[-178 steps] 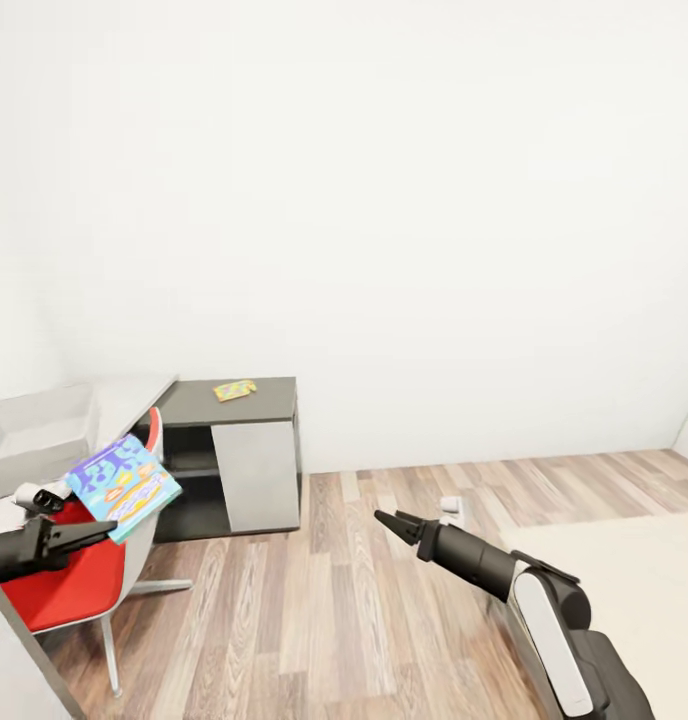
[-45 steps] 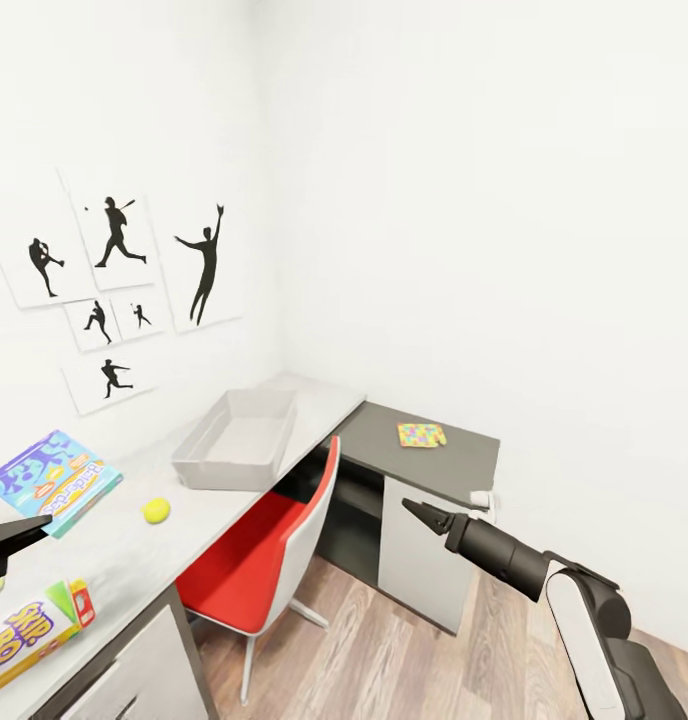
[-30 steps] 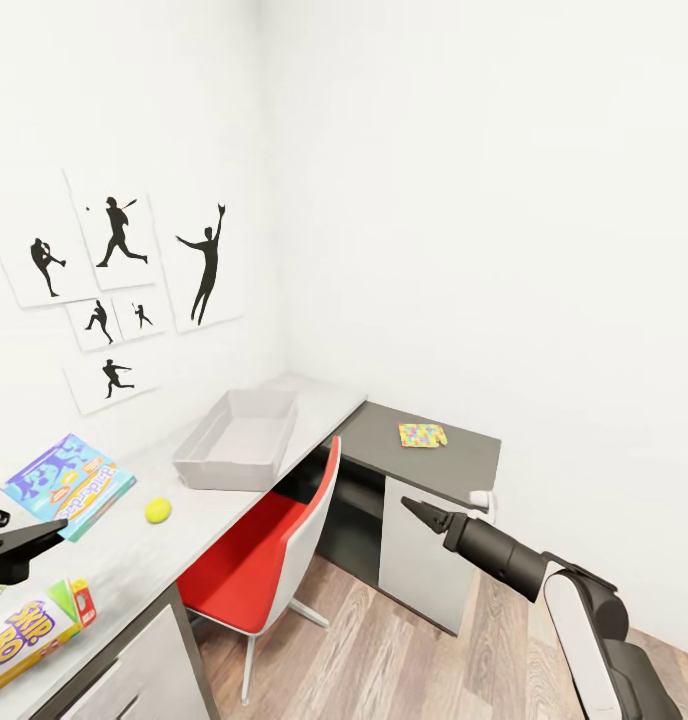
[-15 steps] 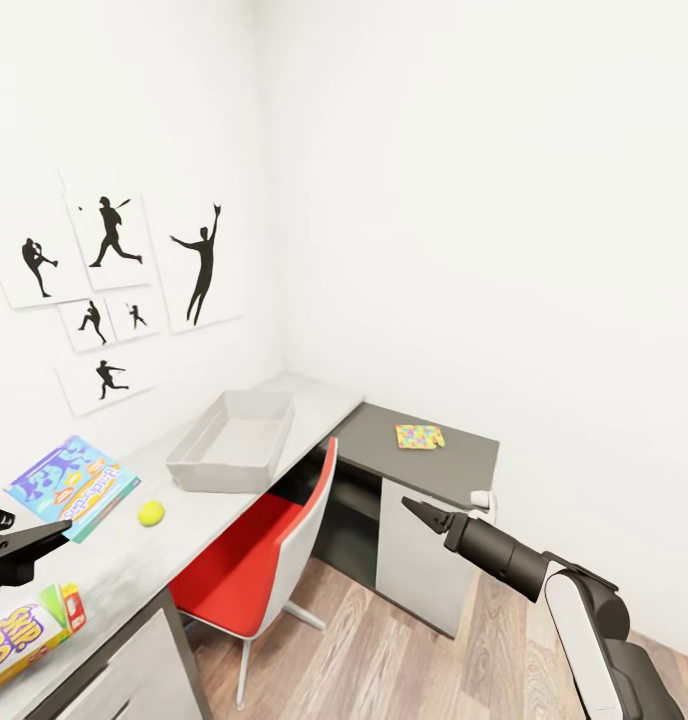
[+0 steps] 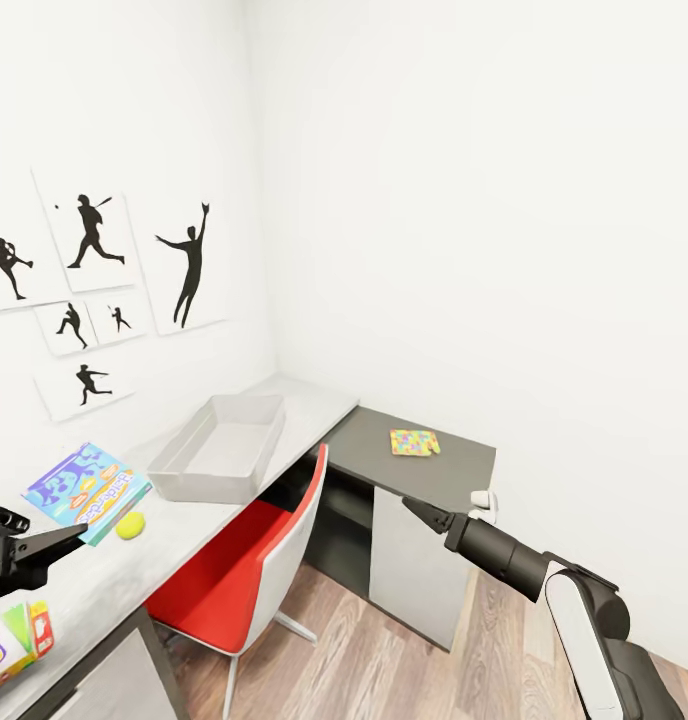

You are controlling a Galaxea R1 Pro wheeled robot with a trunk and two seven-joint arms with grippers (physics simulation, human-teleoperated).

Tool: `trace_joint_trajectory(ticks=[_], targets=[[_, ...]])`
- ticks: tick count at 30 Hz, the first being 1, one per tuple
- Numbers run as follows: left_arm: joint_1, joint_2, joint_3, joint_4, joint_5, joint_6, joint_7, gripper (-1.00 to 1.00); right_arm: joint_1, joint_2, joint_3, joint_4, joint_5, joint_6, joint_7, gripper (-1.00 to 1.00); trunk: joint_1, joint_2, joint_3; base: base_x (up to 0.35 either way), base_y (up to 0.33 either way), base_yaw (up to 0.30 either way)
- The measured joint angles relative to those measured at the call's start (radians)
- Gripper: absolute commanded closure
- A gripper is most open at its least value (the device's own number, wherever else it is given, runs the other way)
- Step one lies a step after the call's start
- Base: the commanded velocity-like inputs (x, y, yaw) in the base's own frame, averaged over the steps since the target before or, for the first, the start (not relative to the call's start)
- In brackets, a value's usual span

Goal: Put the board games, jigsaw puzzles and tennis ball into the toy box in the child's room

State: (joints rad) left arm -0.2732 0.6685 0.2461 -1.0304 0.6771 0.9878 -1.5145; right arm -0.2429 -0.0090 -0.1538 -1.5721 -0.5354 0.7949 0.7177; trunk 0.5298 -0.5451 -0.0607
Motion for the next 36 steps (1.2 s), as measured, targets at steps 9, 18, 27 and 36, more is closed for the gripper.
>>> trace_joint_trajectory(ticks=[9,18,27,36], targets=[[-0.011,-0.037,0.001,0.0,0.007,0.029,0.188,1.0,0.0,-0.001,-0.011,0.003,0.0,0.001,0.007,-1.0,0.0,0.0,-0.001,0.049,-0.027,0.017],[-0.14,-0.13,0.001,0.055,0.019,0.044,0.412,1.0,0.0,-0.002,-0.021,0.003,0.001,0.003,0.012,-1.0,0.0,0.0,-0.001,0.001,-0.001,0.0],[-0.47,-0.241,-0.001,0.344,0.023,0.05,0.685,1.0,0.001,-0.011,-0.075,0.003,-0.001,0.006,0.013,-1.0,0.0,0.0,-0.001,0.0,0.0,0.0],[-0.527,-0.279,0.0,0.366,0.025,0.053,0.798,1.0,0.0,-0.012,-0.085,0.003,0.0,0.007,0.014,-1.0,0.0,0.0,-0.001,0.0,0.0,0.0]])
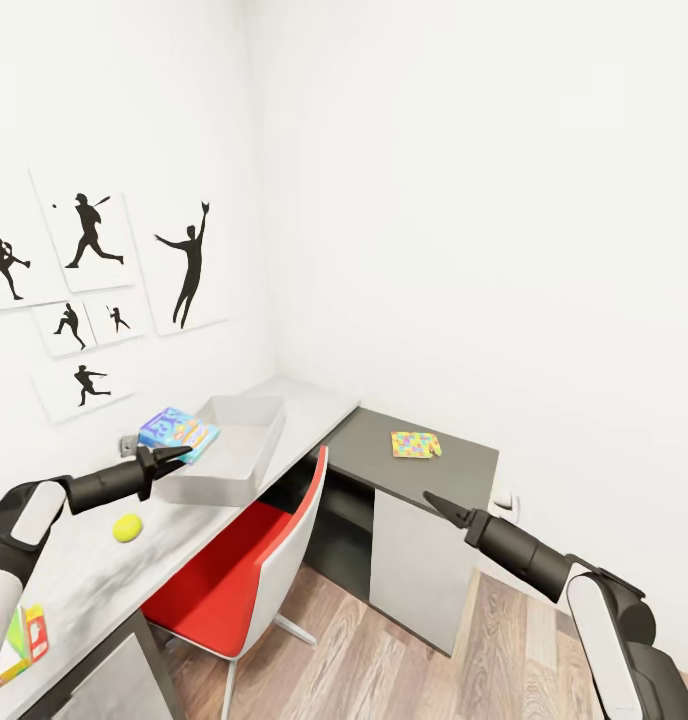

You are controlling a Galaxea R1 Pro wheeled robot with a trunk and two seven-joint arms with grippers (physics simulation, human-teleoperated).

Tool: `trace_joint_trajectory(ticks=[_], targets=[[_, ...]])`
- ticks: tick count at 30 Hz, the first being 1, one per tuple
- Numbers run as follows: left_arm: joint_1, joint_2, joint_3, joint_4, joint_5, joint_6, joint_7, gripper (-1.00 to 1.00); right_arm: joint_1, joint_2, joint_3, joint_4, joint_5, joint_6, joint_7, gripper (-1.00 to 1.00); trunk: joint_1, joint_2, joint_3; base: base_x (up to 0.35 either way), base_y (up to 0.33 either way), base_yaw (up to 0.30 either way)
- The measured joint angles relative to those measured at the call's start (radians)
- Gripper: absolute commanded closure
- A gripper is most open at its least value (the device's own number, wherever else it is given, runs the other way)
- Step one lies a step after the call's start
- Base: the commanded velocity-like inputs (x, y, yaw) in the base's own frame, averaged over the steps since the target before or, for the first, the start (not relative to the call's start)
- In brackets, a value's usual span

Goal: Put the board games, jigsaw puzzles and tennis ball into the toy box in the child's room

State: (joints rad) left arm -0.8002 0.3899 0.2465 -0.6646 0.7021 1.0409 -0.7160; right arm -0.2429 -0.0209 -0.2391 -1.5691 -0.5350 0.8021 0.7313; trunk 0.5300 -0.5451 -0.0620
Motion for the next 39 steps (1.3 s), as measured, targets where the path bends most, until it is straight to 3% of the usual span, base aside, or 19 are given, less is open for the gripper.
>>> trace_joint_trajectory(ticks=[8,17,23,39], targets=[[-0.002,-0.009,-0.002,0.002,0.0,0.001,0.011,1.0,0.0,0.001,-0.005,0.0,0.0,0.0,-0.002,-1.0,0.0,0.0,0.0,0.055,-0.081,0.0],[-0.002,-0.013,-0.002,0.002,-0.003,0.0,0.012,1.0,0.0,0.001,-0.006,0.0,-0.001,0.0,-0.002,-1.0,0.0,0.0,0.0,0.098,-0.271,0.009],[-0.002,-0.017,-0.002,0.001,-0.001,0.0,0.012,1.0,0.0,0.001,-0.005,0.0,-0.001,0.0,-0.003,-1.0,0.0,0.0,0.0,0.024,-0.309,0.204],[-0.002,-0.02,-0.002,0.002,-0.004,0.0,0.012,1.0,0.0,0.001,-0.005,0.0,-0.001,-0.001,0.0,-1.0,0.0,0.0,0.0,0.214,-0.118,0.095]])
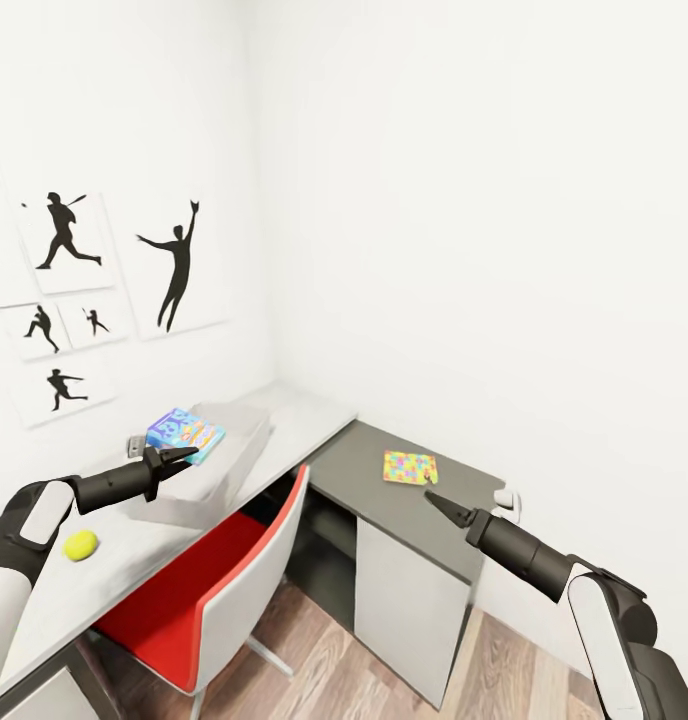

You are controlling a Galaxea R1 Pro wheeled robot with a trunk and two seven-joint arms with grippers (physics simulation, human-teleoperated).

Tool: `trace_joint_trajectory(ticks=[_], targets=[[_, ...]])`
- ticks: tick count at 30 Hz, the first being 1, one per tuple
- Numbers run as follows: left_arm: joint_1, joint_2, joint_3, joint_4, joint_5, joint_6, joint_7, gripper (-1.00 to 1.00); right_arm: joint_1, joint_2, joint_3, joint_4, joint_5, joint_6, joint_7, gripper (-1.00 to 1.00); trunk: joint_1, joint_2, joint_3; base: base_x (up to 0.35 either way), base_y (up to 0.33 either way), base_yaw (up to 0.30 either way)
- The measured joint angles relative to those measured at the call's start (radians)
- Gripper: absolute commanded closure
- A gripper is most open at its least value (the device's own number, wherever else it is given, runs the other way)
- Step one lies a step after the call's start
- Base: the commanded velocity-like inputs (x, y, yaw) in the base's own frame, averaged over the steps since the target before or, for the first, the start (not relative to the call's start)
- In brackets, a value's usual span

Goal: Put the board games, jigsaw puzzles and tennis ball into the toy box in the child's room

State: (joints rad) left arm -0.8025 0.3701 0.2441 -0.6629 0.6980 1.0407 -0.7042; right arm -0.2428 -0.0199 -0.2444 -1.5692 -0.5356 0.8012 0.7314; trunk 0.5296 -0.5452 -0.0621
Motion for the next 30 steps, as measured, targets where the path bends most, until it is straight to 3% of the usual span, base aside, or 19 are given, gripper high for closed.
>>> trace_joint_trajectory(ticks=[12,30], targets=[[0.0,0.0,0.0,0.0,0.004,0.001,0.0,1.0,0.0,0.0,0.0,0.0,0.0,0.001,0.007,-1.0,0.0,0.0,0.0,0.06,-0.015,0.0],[0.0,0.001,0.0,0.0,-0.001,0.0,0.0,1.0,0.0,-0.001,0.0,0.0,0.002,-0.002,0.012,-1.0,0.0,0.0,0.0,0.277,-0.056,0.0]])
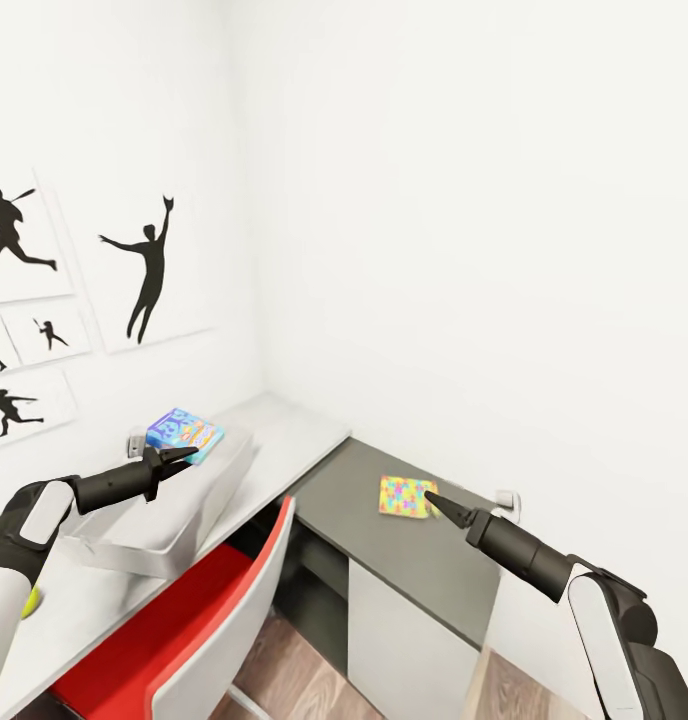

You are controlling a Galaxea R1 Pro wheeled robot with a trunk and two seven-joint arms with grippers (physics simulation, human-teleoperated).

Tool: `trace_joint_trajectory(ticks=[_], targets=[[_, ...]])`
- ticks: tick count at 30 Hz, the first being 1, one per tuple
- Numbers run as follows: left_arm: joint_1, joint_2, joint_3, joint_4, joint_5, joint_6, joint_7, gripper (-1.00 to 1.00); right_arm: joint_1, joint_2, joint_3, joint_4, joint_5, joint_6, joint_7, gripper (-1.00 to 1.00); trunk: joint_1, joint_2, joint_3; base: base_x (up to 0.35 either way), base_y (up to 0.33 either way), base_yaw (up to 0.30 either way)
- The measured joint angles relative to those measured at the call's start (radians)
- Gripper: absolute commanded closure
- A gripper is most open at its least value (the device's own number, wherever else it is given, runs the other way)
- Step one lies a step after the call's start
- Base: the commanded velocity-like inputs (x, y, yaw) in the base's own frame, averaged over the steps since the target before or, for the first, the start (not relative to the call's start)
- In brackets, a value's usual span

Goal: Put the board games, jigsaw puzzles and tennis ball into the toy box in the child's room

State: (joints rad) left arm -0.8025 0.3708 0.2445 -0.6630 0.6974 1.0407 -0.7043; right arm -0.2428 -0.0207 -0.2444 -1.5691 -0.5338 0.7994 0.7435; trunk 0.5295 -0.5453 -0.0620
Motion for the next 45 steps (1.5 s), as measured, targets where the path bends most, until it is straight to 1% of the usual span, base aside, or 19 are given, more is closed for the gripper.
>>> trace_joint_trajectory(ticks=[8,12,17,37,45], targets=[[0.0,-0.001,0.001,0.0,-0.002,0.0,0.0,1.0,0.0,0.0,0.0,0.0,-0.001,0.001,0.0,-1.0,0.0,0.0,0.0,0.32,0.026,-0.006],[0.0,-0.001,0.0,0.0,-0.002,0.0,0.0,1.0,0.0,0.0,0.0,0.0,-0.001,0.001,0.0,-1.0,0.0,0.0,0.001,0.284,0.026,-0.167],[0.0,-0.001,0.001,0.0,0.003,0.001,0.0,1.0,0.0,0.001,0.0,0.0,-0.001,0.001,0.0,-1.0,0.0,0.0,0.001,0.189,0.004,-0.069],[0.0,-0.001,0.001,0.0,0.003,0.001,0.0,1.0,0.0,0.001,0.0,0.0,0.0,0.0,-0.001,-1.0,0.0,0.0,0.002,0.214,0.011,-0.002],[0.0,-0.001,0.001,0.0,0.004,0.001,-0.001,1.0,0.0,0.001,0.0,0.0,0.0,0.0,0.0,-1.0,0.0,0.0,0.002,0.15,0.005,0.0]])
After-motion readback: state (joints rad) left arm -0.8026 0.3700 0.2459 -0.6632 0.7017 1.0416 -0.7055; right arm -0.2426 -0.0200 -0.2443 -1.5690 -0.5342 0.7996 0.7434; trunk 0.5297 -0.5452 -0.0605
